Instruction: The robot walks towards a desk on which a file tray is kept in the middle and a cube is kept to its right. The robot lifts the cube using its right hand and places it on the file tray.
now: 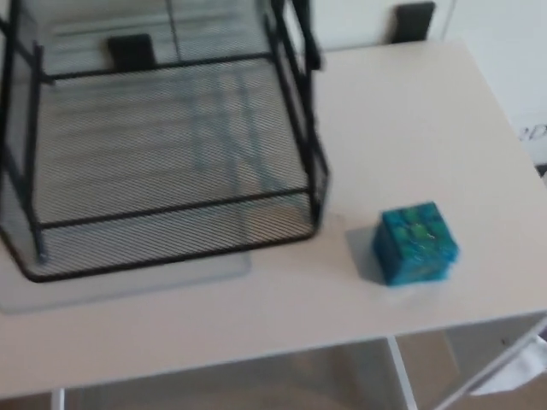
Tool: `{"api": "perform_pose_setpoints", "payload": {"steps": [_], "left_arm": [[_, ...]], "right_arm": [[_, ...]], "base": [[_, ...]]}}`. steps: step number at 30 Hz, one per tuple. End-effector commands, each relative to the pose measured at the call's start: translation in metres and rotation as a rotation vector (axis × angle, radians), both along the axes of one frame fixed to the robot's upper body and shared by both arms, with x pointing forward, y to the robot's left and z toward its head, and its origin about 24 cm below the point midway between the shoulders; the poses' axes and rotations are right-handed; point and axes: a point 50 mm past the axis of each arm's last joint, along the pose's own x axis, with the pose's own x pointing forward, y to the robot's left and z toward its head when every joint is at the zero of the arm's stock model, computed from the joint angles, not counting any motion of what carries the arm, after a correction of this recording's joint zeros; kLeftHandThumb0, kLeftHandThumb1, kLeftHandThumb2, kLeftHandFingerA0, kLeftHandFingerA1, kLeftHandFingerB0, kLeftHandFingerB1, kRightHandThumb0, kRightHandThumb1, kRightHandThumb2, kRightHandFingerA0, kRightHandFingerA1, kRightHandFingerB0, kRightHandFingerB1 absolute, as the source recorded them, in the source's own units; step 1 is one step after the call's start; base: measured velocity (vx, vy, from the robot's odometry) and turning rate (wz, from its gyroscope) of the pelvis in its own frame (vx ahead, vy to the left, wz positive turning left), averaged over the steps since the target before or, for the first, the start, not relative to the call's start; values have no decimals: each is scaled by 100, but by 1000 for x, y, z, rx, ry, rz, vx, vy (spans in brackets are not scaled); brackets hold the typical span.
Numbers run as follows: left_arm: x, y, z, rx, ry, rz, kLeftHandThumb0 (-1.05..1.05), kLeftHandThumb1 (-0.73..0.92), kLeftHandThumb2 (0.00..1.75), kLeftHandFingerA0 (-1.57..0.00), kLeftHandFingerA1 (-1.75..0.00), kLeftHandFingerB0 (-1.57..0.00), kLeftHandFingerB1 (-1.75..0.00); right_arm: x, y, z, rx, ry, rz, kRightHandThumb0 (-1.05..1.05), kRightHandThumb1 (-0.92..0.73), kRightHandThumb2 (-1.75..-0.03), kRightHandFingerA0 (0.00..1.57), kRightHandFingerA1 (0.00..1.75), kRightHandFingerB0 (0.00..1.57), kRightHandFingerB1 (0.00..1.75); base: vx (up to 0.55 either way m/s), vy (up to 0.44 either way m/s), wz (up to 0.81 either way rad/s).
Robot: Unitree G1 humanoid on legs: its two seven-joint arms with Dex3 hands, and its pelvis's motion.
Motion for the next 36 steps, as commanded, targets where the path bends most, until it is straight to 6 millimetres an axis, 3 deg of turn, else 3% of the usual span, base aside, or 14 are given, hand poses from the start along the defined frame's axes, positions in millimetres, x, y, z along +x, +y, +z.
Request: {"api": "perform_pose_setpoints", "payload": {"steps": [1, 36], "left_arm": [[4, 8, 8, 30, 1, 4, -105, 73, 61, -11, -110, -12, -95], [17, 4, 12, 30, -5, -11, -105, 73, 61, -11, -110, -12, -95]], "right_arm": [[-4, -2, 1, -6, -2, -17, -53, -75, -62, 37, 51, 28, 35], [-3, -3, 2, -4, -12, -32, -53, -75, -62, 37, 51, 28, 35]], "base": [[108, 164, 9], [0, 59, 7]]}}
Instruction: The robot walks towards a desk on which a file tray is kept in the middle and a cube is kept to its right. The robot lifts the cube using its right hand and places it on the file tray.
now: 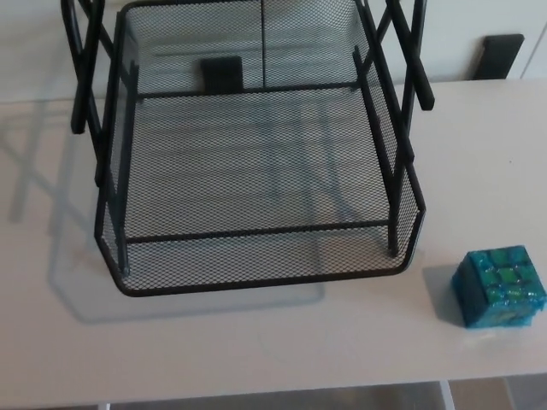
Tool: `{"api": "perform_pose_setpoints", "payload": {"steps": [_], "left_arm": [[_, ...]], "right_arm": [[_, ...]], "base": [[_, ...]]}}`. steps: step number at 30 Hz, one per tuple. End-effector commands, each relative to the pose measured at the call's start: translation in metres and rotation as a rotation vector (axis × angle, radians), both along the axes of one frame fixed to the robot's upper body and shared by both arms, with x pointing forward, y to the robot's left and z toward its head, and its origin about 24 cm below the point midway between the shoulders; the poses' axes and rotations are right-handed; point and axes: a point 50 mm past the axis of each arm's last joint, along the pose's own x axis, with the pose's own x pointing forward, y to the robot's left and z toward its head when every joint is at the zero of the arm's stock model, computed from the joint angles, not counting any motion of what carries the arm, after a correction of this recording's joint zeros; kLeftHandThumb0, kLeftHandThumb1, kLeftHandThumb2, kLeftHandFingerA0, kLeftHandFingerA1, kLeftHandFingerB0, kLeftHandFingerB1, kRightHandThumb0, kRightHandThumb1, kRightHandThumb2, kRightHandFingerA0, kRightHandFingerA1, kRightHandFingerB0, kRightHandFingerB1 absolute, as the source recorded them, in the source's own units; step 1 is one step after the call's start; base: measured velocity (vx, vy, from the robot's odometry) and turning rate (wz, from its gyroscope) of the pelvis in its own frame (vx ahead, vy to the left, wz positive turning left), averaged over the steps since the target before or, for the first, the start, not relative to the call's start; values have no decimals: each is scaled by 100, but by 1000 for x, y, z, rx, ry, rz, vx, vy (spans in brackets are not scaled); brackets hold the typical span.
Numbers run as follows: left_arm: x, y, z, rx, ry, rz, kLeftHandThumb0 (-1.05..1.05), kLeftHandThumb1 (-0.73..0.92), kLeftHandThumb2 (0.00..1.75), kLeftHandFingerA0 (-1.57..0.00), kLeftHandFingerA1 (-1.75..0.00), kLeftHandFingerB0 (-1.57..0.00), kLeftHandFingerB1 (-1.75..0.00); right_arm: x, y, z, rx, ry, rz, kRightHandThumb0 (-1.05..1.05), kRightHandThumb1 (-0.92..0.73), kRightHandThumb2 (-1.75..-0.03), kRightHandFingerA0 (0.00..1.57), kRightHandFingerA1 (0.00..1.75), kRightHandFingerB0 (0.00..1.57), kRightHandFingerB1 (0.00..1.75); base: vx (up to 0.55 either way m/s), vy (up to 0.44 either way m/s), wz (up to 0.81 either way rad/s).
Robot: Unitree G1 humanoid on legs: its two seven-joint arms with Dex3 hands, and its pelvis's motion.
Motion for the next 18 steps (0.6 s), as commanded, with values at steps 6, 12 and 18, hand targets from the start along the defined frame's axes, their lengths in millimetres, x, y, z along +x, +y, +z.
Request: {"api": "perform_pose_setpoints", "payload": {"steps": [6, 12, 18], "left_arm": [[14, 19, 21, 94, -69, 28, -105, 73, 61, -11, -110, -12, -95], [15, 18, 21, 93, -69, 29, -105, 73, 61, -11, -110, -12, -95], [10, 19, 20, 95, -58, 32, -105, 73, 61, -11, -110, -12, -95]], "right_arm": [[1, -6, 6, -20, -9, -13, -53, -75, -62, 37, 51, 28, 35], [2, -7, 7, -21, -9, -12, -53, -75, -62, 37, 51, 28, 35], [0, -6, 6, -18, 2, -9, -53, -75, -62, 37, 51, 28, 35]], "base": [[13, -29, 2], [0, 0, 0], [0, 0, 0]]}}
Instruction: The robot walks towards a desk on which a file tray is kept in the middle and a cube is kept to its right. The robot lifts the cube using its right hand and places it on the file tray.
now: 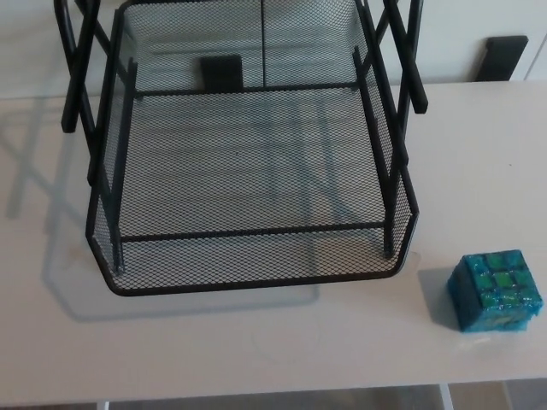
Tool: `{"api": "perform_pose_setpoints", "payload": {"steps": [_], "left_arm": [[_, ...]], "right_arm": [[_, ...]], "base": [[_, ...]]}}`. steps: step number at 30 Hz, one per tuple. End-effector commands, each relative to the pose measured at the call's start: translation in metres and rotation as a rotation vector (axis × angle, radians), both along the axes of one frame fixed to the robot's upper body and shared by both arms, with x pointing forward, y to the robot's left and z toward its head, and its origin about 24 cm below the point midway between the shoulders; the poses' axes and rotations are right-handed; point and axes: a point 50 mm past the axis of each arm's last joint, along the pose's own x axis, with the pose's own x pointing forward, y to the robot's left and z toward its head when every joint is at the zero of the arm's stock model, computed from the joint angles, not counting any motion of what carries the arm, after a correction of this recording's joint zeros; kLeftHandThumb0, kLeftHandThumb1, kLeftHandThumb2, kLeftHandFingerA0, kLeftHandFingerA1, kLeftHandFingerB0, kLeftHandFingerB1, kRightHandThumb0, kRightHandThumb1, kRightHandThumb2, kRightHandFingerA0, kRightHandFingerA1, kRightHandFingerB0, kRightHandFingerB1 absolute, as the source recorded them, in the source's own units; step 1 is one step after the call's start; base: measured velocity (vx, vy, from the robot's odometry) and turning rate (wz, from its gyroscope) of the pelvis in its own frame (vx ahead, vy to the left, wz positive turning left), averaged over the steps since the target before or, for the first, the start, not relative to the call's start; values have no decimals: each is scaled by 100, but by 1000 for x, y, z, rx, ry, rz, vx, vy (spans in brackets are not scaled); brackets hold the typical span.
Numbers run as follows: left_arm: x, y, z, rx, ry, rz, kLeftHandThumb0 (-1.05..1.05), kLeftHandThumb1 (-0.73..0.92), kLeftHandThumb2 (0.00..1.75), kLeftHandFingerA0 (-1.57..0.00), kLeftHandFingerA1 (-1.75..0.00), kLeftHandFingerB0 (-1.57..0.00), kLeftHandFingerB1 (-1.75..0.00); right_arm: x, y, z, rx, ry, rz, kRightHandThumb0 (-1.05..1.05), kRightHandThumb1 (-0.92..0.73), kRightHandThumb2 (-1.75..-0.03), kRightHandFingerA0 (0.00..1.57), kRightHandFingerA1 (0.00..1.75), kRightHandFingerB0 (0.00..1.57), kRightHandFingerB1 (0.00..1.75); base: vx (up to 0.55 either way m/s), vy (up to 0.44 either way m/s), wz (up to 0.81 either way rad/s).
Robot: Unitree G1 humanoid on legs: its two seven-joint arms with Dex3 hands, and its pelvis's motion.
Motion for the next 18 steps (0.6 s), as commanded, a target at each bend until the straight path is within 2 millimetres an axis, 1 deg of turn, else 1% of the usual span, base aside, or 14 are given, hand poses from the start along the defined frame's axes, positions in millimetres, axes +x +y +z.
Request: {"api": "perform_pose_setpoints", "payload": {"steps": [1, 2, 3, 4, 7, 13, 18], "left_arm": [[3, 17, 14, 85, -35, 27, -105, 73, 61, -11, -110, -12, -95], [-7, 18, 11, 85, -13, 29, -105, 73, 61, -11, -110, -12, -95], [-8, 18, 10, 85, -11, 29, -105, 73, 61, -11, -110, -12, -95], [-15, 19, 8, 85, 2, 33, -105, 73, 61, -11, -110, -12, -95], [-24, 19, 4, 83, 20, 39, -105, 73, 61, -11, -110, -12, -95], [-26, 18, 2, 80, 30, 41, -105, 73, 61, -11, -110, -12, -95], [-32, 18, 0, 82, 47, 41, -105, 73, 61, -11, -110, -12, -95]], "right_arm": [[-9, -6, 4, -18, 25, -12, -53, -75, -62, 37, 51, 28, 35], [-17, -6, 3, -17, 46, -11, -53, -75, -62, 37, 51, 28, 35], [-18, -5, 2, -17, 48, -11, -53, -75, -62, 37, 51, 28, 35], [-21, -5, 2, -18, 61, -7, -53, -75, -62, 37, 51, 28, 35], [-25, -6, 2, -21, 79, -2, -53, -75, -62, 37, 51, 28, 35], [-26, -7, 2, -25, 89, 0, -53, -75, -62, 37, 51, 28, 35], [-32, -6, 2, -24, 106, -1, -53, -75, -62, 37, 51, 28, 35]], "base": [[0, 0, 0], [0, 0, 0], [0, 0, 0], [0, 0, 0], [0, 0, 0], [0, 0, 0], [0, 0, 0]]}}
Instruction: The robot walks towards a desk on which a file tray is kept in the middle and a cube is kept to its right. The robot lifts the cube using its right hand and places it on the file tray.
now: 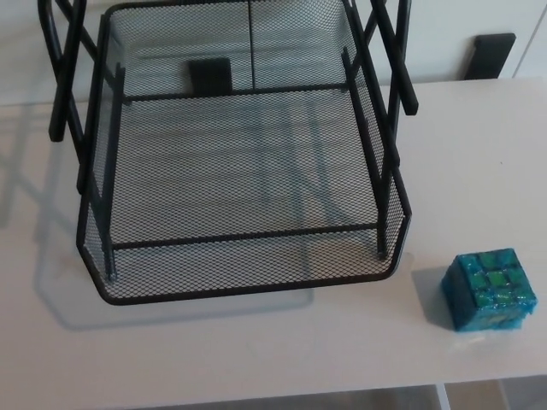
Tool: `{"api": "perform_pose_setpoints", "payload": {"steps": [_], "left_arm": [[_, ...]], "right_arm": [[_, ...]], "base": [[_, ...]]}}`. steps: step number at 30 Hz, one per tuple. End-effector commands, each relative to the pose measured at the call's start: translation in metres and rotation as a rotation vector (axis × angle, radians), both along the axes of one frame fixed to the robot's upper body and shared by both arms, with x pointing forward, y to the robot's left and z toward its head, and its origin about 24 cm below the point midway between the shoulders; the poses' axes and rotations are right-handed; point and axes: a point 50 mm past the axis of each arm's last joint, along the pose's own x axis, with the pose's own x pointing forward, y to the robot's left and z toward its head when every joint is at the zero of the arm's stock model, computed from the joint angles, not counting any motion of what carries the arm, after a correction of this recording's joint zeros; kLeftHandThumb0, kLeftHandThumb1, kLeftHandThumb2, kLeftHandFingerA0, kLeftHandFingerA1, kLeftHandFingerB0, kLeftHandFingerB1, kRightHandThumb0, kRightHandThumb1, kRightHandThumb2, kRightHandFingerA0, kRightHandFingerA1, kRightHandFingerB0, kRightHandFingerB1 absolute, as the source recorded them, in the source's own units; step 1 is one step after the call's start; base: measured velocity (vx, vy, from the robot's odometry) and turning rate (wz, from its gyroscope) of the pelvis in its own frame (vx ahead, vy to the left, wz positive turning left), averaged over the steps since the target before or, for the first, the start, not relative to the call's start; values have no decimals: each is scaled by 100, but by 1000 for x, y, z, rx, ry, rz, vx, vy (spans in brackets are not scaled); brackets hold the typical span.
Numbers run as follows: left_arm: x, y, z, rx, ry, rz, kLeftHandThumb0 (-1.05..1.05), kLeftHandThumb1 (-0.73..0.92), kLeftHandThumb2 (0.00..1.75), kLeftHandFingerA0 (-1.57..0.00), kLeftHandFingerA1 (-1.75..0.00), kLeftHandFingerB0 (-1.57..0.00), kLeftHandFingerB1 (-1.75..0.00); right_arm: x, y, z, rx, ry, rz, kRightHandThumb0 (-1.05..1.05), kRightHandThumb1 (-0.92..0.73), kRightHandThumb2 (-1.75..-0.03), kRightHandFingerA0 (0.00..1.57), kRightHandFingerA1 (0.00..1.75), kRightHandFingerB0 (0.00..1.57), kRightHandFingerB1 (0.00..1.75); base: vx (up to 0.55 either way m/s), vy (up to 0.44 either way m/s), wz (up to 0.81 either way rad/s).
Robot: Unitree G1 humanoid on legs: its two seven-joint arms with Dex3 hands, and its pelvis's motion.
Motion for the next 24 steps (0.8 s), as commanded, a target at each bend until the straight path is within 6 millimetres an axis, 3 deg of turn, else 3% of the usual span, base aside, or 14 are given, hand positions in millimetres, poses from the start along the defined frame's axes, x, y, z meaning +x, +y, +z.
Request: {"api": "perform_pose_setpoints", "payload": {"steps": [1, 24], "left_arm": [[-6, 12, 6, 64, -1, 12, -105, 73, 61, -11, -110, -12, -95], [-9, 15, 8, 73, 0, 22, -105, 73, 61, -11, -110, -12, -95]], "right_arm": [[-6, -6, 6, -24, 22, 0, -53, -75, -62, 37, 51, 28, 35], [-2, -4, 3, -18, 23, 11, -53, -75, -62, 37, 51, 28, 35]], "base": [[0, 0, 0], [0, 0, 0]]}}
